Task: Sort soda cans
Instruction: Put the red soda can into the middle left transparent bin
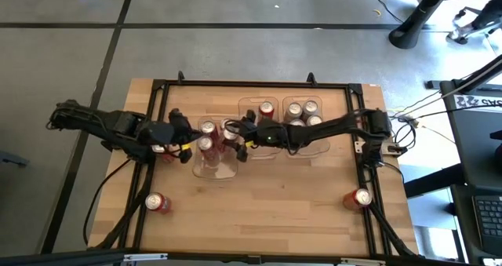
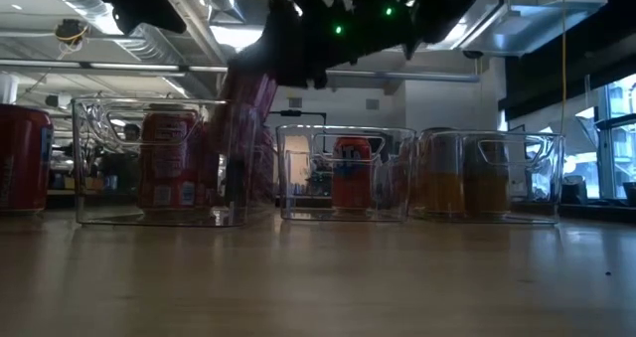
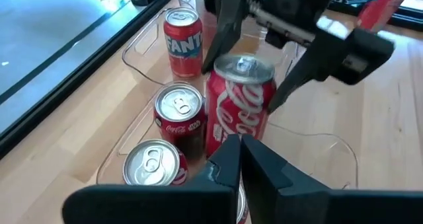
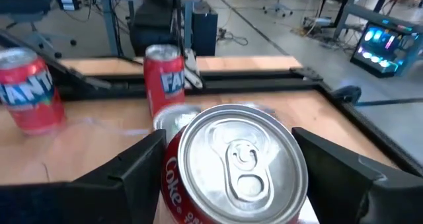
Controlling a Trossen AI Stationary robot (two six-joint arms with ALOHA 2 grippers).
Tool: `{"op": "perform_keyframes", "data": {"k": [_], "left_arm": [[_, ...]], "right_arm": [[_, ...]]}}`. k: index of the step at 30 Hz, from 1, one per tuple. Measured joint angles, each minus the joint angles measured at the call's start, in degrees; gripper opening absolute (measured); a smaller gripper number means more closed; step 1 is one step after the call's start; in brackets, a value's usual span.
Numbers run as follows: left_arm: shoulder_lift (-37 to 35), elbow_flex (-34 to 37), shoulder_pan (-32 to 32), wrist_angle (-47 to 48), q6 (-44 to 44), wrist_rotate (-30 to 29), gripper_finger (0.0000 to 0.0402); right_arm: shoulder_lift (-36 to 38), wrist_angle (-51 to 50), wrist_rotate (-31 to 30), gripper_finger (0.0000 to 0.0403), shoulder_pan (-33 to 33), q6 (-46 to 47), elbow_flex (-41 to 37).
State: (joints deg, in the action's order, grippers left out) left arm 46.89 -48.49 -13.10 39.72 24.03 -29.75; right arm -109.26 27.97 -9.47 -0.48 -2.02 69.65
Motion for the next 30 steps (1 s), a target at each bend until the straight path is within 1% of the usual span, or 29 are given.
{"op": "perform_keyframes", "data": {"k": [10,14,19,23,30], "left_arm": [[0.6,1.2,0.0,-0.5,1.1,-0.1,0.0002],[0.7,1.4,0.0,-0.4,1.6,-0.1,0.0007],[0.7,1.4,0.0,-1.7,1.2,-0.1,0.0003],[0.7,1.4,0.0,-1.9,1.1,-0.1,0.0001],[0.7,1.4,0.0,-2.9,0.9,-0.1,0.0014]], "right_arm": [[-5.2,1.8,-0.4,0.0289,-0.7,-1.3,0.0],[-6.3,2.1,-0.4,0.0289,-0.7,-2.3,0.0],[-8.0,2.2,-0.4,0.0289,-0.6,-3.1,0.1],[-8.0,2.2,-0.5,0.0289,-0.6,-3.0,0.1],[-8.0,2.0,0.2,0.0289,-0.7,-2.6,0.1]]}}
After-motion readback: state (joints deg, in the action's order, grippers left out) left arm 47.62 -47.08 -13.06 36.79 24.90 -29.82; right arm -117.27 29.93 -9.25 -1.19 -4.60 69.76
